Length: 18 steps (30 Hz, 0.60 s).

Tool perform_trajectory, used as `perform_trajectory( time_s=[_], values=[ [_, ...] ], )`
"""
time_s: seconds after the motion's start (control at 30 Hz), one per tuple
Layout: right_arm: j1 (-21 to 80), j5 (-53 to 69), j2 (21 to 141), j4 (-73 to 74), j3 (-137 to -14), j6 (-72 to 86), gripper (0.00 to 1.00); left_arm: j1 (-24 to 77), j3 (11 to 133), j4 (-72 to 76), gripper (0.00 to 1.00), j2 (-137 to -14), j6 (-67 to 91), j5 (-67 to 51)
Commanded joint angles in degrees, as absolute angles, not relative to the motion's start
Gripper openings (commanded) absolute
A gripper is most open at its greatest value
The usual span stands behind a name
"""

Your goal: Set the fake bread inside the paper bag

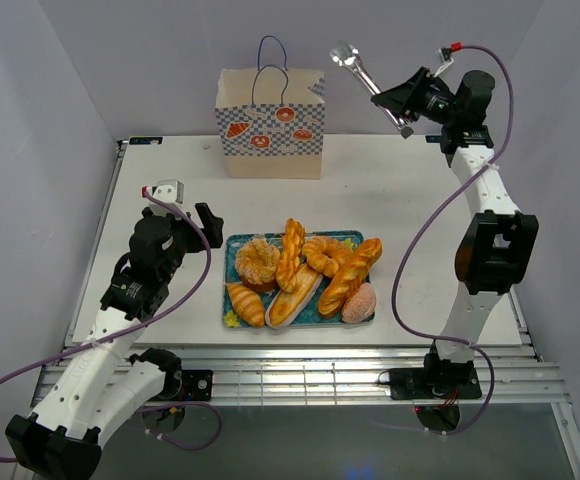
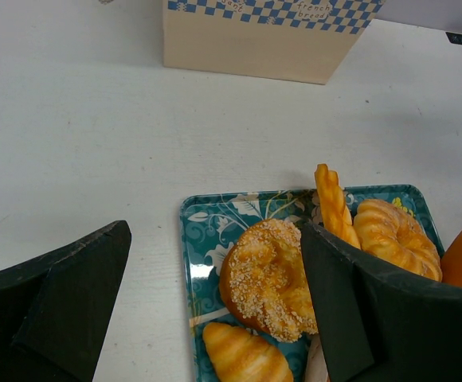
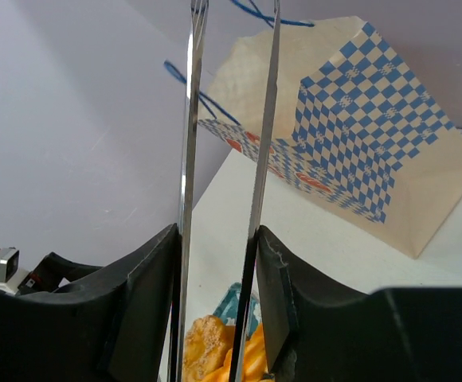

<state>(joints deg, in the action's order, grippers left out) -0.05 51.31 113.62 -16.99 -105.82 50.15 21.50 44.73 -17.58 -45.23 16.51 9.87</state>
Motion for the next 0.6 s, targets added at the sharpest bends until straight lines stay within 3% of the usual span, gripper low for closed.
perform_trajectory(
  time_s=[0.0,0.3,0.57],
  values=[
    [-1.7,49.8,104.1,-13.8,-101.5,44.8,0.48,21.5,46.3,-17.5,0.98,-44.6,16.0,10.4],
    [-1.5,35.3,79.1,5.3,-76.1,29.7,0.51,21.5,46.1,-17.5,0.98,-44.6,15.9,11.5],
    [-1.1,33.3,55.4,14.4,-51.4,27.5,0.54,21.5,46.0,-17.5,0.98,-45.4,15.7,13.5]
  ],
)
